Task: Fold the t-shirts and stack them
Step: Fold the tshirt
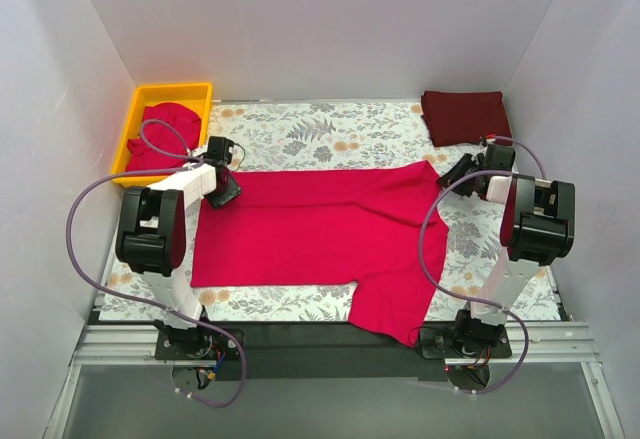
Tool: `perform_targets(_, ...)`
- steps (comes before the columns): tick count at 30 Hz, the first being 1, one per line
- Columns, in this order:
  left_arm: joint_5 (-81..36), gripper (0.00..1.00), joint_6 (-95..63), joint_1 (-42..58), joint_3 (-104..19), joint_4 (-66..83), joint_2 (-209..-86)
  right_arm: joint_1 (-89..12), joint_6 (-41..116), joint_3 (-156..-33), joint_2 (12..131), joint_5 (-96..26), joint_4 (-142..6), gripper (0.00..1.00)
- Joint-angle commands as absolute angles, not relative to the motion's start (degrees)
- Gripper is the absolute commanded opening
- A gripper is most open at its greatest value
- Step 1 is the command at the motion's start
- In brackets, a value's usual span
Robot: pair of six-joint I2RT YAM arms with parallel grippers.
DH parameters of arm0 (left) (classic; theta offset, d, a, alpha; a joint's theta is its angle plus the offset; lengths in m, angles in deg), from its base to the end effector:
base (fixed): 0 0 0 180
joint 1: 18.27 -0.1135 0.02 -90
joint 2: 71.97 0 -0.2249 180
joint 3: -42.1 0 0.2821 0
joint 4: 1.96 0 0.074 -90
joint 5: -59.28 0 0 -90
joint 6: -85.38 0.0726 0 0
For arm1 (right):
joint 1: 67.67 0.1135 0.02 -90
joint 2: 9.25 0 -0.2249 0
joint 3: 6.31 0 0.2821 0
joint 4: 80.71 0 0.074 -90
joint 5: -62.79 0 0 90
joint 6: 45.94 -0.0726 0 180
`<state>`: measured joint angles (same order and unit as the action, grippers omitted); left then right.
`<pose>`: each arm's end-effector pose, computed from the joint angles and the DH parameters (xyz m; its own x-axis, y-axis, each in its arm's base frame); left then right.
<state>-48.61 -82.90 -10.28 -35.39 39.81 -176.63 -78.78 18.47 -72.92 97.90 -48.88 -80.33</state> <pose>0.3787 -0.0306 0.0687 -0.2102 -0.9114 -0.3537 -0.9002 0.3216 -0.2936 0.4051 -0.0522 0.0524 -0.6206 0.5309 -0.5770 0.1922 0.8164 0.5445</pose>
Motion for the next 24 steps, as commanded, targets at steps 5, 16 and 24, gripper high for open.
perform_targets(5, -47.2, 0.46, -83.9, -10.4, -31.2, 43.8, -168.7, -80.7, 18.5, -74.2, 94.4, -52.6, -80.8, 0.30)
perform_targets(16, -55.7, 0.53, -79.3, -10.9, -39.6, 38.4, -174.1, -77.2, 11.5, -79.9, 94.7, -61.9, -84.1, 0.50)
perform_targets(24, -55.9, 0.52, -77.9, -13.0, -41.7, 36.2, -180.4, -75.0, 8.3, -84.3, 102.4, -61.8, -84.3, 0.50)
